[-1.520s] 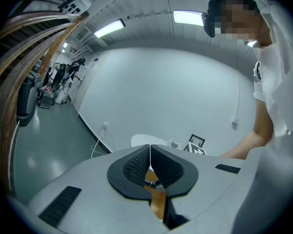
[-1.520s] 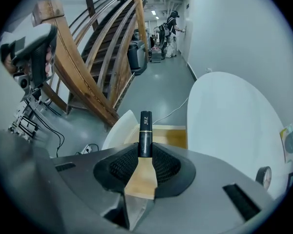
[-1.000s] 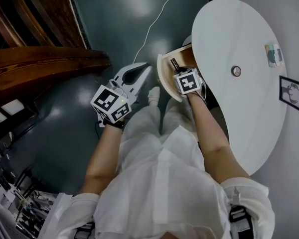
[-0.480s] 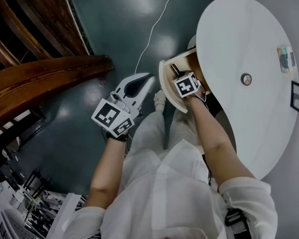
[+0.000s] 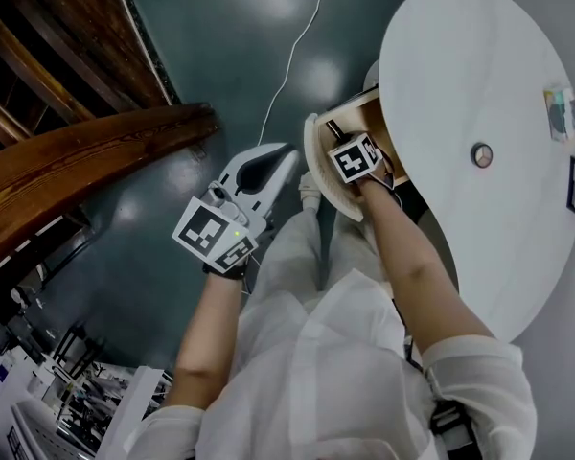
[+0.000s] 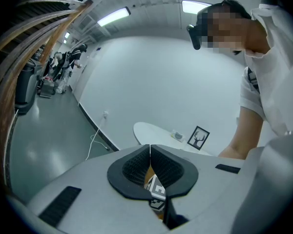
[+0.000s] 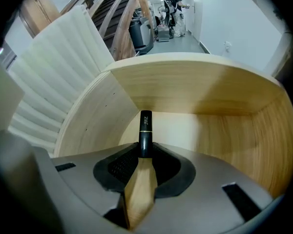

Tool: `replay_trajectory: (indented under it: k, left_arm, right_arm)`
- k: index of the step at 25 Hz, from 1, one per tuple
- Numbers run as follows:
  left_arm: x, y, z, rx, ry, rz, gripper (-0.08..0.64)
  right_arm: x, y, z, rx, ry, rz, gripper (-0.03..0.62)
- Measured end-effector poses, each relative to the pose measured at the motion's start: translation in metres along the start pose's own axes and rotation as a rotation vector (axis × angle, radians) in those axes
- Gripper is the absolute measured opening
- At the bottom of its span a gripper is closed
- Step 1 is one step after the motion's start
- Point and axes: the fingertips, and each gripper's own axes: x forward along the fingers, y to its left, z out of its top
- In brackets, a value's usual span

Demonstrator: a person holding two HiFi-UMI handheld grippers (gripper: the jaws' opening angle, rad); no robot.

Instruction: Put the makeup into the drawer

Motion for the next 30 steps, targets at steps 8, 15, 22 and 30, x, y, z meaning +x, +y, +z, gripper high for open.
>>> replay_trajectory:
  k: [8,15,22,30]
  left_arm:
    - [0.001,0.000,0.000,-0.005,-0.009,0.005,0.018]
    - [-0.005,-0.003,0.002,0.003,-0.015,0.005,0.018]
    - [-0.013,-0.012,0.014,0.011,-0.044,0.003,0.018]
    - [-0.015,-0.036,0.033,0.042,-0.063,-0.036,0.018]
  right_arm:
    - [0.004,0.003,0.004,-0.048,-0.004,-0.010,0.086]
    - [-0.012,0.005,0.006,-0.040,-0.022,-0.019,0.095]
    - [-0.051,0.022,0.015,-0.019,-0.089,-0.021,0.095]
    - [-0.122,0.041,0.021,0.022,-0.185,-0.028,0.095]
